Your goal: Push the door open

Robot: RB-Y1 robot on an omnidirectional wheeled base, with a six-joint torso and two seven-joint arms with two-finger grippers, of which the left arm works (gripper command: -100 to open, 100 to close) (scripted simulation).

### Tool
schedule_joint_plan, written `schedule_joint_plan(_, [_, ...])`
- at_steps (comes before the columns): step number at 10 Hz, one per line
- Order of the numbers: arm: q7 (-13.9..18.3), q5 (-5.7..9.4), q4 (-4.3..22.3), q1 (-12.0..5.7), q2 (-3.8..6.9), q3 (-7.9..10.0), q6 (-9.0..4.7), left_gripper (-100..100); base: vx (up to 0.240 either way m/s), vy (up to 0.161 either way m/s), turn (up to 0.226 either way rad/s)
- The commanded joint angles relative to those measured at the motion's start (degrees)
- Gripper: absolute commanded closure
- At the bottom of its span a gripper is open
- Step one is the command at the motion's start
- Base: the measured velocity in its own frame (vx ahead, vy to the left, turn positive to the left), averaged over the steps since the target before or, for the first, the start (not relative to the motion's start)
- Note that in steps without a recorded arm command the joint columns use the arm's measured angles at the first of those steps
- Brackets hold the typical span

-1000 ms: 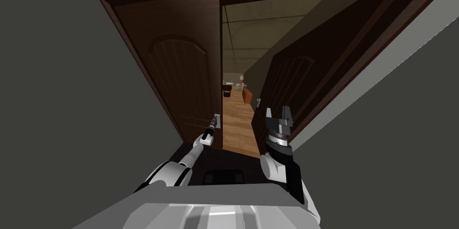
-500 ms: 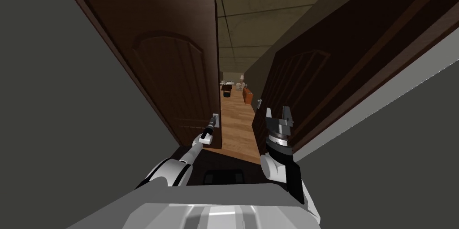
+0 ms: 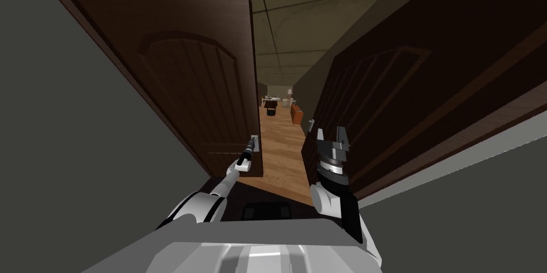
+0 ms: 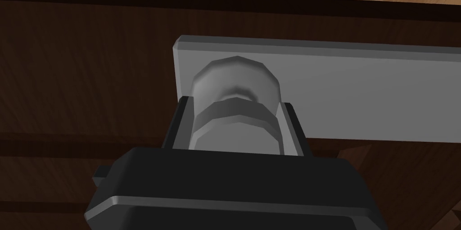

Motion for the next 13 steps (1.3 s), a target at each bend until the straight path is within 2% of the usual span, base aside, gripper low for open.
schedule_joint_plan(1, [-0.02,0.55,0.69,-0.13,1.46,1.47,-0.63,100,0.123,-0.106,0.062])
schedule_joint_plan(3, [-0.33,0.93,0.80,-0.05,1.98,2.55,-0.63,100,0.160,-0.146,0.069])
schedule_joint_plan(4, [-0.33,0.93,0.80,-0.05,1.98,2.55,-0.63,100,0.095,-0.074,0.046])
schedule_joint_plan(5, [-0.64,1.32,0.92,0.04,2.48,3.65,-0.63,100,0.130,-0.097,0.051])
schedule_joint_plan(9, [-1.36,2.20,1.17,0.23,3.57,6.16,-0.62,100,0.169,-0.146,0.089])
schedule_joint_plan(10, [-1.36,2.20,1.17,0.23,3.57,6.16,-0.62,100,0.123,-0.101,0.042])
schedule_joint_plan(11, [-1.64,2.56,1.28,0.30,3.98,7.17,-0.62,100,0.141,-0.109,0.027])
schedule_joint_plan(13, [-1.90,2.88,1.37,0.37,4.35,8.08,-0.62,100,0.142,-0.123,0.069])
